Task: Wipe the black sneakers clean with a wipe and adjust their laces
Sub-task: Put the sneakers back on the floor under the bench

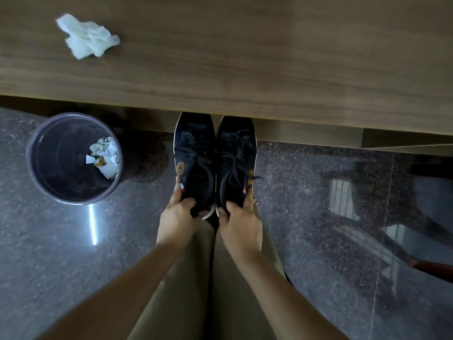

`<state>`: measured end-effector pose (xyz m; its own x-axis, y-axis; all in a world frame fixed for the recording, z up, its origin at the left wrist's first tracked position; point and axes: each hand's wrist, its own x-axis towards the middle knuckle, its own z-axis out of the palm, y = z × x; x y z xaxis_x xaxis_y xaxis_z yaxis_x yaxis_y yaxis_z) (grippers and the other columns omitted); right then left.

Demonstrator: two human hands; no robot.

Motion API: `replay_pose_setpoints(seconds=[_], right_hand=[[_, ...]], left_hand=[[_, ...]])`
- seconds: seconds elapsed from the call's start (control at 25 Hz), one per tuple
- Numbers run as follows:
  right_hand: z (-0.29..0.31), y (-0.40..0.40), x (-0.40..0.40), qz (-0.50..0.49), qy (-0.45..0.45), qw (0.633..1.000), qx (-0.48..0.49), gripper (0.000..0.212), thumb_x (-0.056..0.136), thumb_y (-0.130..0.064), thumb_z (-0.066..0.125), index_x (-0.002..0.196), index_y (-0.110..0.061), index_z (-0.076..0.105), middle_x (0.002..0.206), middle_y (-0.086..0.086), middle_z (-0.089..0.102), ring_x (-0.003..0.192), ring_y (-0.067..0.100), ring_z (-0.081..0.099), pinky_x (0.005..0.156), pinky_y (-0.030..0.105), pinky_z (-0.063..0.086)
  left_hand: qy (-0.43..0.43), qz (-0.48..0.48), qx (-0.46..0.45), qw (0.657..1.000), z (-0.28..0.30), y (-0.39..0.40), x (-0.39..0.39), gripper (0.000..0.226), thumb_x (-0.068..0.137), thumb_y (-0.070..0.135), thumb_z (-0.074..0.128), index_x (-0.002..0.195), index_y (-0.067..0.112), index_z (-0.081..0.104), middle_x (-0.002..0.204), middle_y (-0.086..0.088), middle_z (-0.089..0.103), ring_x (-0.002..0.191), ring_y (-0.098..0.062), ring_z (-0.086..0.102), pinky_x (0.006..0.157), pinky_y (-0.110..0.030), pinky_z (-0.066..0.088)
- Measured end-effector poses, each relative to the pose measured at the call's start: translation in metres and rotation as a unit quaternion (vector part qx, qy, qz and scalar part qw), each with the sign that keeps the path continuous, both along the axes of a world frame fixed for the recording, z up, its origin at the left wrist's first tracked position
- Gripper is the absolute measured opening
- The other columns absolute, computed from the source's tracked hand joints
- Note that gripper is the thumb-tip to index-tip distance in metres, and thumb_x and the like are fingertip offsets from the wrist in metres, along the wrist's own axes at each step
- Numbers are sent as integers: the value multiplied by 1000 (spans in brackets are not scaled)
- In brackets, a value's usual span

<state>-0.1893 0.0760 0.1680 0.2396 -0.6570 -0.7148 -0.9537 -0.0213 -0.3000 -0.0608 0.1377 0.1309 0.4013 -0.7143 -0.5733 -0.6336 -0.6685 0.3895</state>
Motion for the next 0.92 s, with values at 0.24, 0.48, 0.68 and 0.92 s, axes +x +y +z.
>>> replay_pose_setpoints(seconds=[0.24,0.48,0.68,0.92], right_hand=[[-135,-61,30,-16,-26,997,-65,25,96,-36,47,100,-16,61,155,15,21,96,37,62,80,35,46],[-192,-78,54,-19,-32,997,-63,24,97,-32,48,107,-15,60,159,19,1,103,38,61,82,35,46],[-209,-108,74,-44,-35,997,-58,24,96,-27,48,116,-16,57,159,18,-7,105,42,59,86,38,46],[-216,-147,87,-34,-31,997,-69,25,95,-25,49,118,-16,56,158,20,-5,107,41,59,88,37,45]], left_hand=[[-41,-18,-29,999,-132,-60,25,32,78,26,72,92,-2,63,142,-18,39,103,-35,56,73,-34,44],[-32,-31,-45,998,-191,-88,51,31,77,30,72,88,2,63,144,-18,34,99,-32,56,68,-25,36],[-33,-22,-61,997,-208,-120,67,33,76,31,72,85,2,64,145,-18,33,100,-32,57,69,-23,34],[-30,-8,-67,997,-204,-160,77,36,77,33,71,93,2,64,153,-10,22,112,-28,53,79,-24,39]])
